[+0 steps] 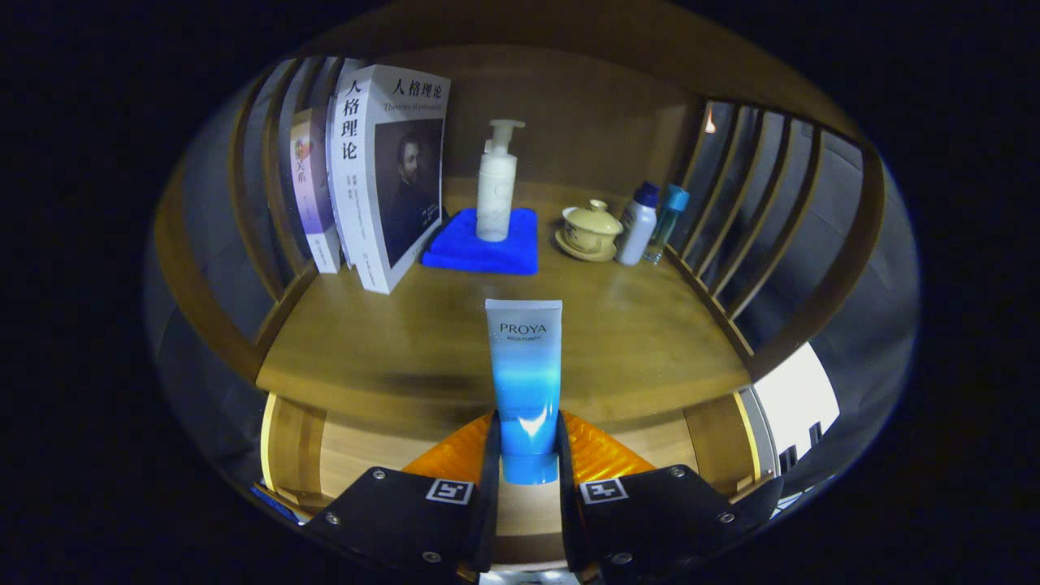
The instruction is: Pull open the drawer, take out the items inside it, and place them on the countertop above the cabinet.
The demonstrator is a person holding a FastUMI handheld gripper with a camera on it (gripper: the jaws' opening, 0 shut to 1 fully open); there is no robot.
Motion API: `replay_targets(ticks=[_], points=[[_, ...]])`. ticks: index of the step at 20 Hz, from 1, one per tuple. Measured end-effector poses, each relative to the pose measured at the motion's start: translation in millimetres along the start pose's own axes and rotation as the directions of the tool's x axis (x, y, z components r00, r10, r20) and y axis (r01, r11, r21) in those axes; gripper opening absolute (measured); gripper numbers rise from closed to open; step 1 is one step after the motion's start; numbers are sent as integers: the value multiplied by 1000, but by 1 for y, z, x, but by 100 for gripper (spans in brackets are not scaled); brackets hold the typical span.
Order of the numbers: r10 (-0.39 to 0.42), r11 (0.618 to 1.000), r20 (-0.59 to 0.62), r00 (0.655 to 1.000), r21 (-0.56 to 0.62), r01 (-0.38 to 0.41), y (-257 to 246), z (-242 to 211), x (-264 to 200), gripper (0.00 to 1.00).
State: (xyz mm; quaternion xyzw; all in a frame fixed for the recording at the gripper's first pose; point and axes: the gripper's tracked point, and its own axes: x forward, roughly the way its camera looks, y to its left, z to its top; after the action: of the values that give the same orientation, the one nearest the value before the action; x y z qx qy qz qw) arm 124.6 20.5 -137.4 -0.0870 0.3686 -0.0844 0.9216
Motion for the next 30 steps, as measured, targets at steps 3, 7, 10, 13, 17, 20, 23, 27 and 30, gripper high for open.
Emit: replay_targets(ticks=[3, 7, 10, 13, 17, 20, 23, 27, 30], points=[[17, 1000, 12, 1000, -26, -16, 1, 21, 24, 34], [44, 998, -13, 999, -46, -45, 1, 28, 59, 34], [46, 997, -22, 999, -67, -47, -6, 29, 78, 36], [61, 996, -24, 998, -69, -63, -9, 35, 86, 38], [89, 995, -35, 995, -39, -91, -12, 34, 94, 42], [105, 994, -21, 994, -8, -105, -13, 37, 94, 46], [166, 983, 38, 985, 77, -169, -3, 43, 84, 67], [206, 958, 179, 962, 166, -236, -5, 58, 49, 97], [192, 952, 296, 936, 175, -251, -14, 66, 9, 96]])
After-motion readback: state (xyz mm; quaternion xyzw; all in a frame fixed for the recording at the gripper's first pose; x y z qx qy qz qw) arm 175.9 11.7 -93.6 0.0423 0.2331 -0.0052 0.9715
